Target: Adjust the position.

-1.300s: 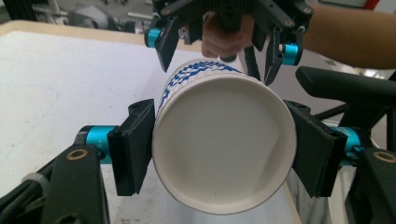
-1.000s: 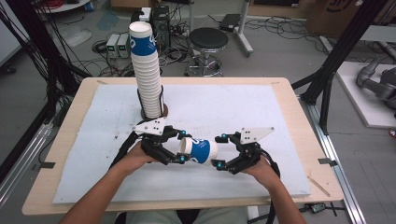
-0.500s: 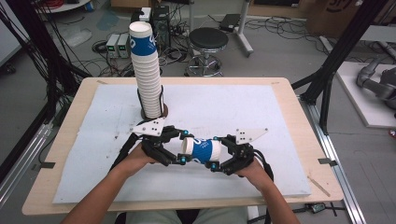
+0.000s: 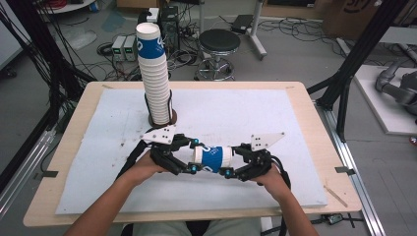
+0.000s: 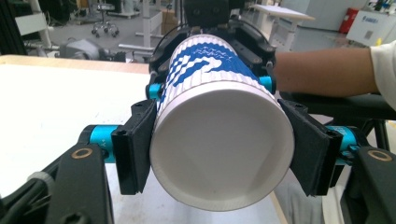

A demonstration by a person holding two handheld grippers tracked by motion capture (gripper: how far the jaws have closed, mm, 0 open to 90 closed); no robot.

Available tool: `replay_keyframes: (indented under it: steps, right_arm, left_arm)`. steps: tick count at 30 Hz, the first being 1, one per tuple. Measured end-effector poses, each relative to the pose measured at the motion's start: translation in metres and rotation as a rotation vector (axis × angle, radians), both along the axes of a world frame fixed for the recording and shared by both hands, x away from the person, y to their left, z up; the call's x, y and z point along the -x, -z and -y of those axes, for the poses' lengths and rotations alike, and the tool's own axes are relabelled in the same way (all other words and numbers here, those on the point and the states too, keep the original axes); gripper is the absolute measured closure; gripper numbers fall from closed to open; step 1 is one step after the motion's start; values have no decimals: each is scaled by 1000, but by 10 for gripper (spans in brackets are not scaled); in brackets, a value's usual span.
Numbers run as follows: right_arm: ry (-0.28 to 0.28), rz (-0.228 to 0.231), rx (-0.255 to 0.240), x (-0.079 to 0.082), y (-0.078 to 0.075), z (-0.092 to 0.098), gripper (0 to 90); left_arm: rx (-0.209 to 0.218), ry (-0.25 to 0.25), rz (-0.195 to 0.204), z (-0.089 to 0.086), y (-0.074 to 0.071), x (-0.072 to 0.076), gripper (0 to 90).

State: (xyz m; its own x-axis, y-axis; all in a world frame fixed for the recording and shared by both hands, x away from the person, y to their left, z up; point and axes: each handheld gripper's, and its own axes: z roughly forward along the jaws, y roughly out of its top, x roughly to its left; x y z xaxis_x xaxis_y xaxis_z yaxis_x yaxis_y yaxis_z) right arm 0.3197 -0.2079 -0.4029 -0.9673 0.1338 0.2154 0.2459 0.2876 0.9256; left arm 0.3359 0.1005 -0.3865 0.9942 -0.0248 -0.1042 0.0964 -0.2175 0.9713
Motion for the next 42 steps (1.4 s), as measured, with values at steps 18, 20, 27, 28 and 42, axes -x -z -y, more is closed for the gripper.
replay_keyframes:
  steps: [18, 20, 27, 28, 42]
  right_arm:
    - [24, 35, 242, -4, -25, 4, 358]
    - [26, 39, 264, -5, -27, 3, 358]
    - [-15, 120, 531, -9, -51, -13, 358]
    - [-20, 131, 561, -9, -54, -16, 358]
    - [-110, 202, 824, -7, -69, -55, 355]
  left_arm:
    - [-78, -135, -63, -6, -4, 0, 165]
    - [-96, -135, -62, -6, -5, -1, 165]
    - [-239, -99, -33, 8, -22, -6, 165]
    - [-255, -95, -30, 10, -23, -7, 165]
    - [-463, -7, -10, 45, -23, -12, 220]
